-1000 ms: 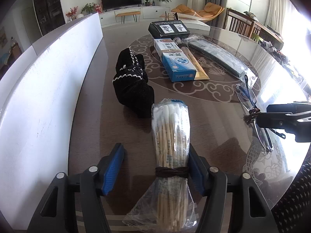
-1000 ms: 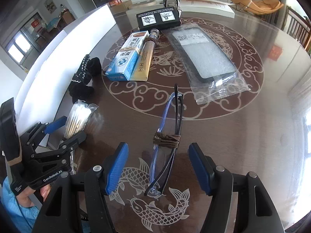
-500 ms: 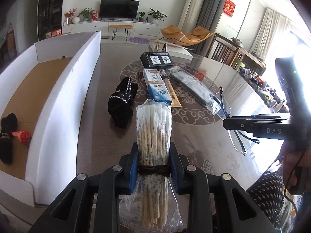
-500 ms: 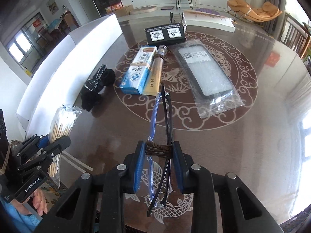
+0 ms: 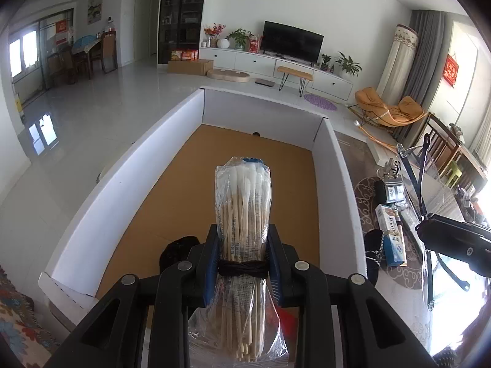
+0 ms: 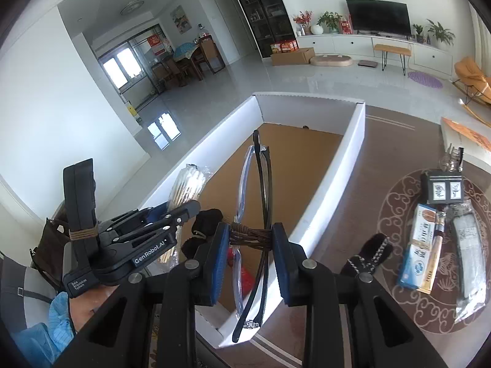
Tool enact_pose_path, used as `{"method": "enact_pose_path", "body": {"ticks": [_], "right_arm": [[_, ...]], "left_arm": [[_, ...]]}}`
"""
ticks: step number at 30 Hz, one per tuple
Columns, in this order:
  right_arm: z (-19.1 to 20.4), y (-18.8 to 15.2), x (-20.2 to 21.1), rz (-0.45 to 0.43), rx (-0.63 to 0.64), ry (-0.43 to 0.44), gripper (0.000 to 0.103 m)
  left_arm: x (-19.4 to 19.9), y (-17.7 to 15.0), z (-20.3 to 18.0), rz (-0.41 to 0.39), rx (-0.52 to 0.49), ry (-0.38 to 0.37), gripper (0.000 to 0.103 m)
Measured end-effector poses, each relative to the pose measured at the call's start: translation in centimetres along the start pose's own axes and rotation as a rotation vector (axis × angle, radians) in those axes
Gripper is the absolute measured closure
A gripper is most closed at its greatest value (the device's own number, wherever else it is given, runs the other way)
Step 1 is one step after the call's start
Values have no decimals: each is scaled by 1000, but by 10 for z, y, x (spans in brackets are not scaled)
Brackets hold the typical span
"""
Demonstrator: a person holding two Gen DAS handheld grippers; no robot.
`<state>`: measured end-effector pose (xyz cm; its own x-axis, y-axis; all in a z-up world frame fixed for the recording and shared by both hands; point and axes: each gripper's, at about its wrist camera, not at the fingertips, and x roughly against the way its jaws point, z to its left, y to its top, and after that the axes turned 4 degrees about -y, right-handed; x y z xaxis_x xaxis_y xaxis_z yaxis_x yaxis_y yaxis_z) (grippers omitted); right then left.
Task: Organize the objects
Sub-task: 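Carry the stick bundle and glasses into the white bin and open both tools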
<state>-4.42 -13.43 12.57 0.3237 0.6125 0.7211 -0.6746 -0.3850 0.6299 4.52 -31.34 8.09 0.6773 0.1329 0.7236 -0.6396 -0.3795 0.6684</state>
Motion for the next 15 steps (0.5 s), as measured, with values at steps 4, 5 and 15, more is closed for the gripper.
{"method": "enact_pose_path", "body": {"ticks": [4, 5, 15], "right_arm": [[10, 1, -45, 37, -12, 47, 52], [6, -3, -52, 46, -27, 52, 46], [-128, -114, 6, -113, -88, -325, 20]], "left_arm": [[-35, -4, 19, 112, 8, 91, 66], [-38, -7, 22, 122, 20, 115, 54], [3, -33, -31, -42, 22, -65, 35]]}}
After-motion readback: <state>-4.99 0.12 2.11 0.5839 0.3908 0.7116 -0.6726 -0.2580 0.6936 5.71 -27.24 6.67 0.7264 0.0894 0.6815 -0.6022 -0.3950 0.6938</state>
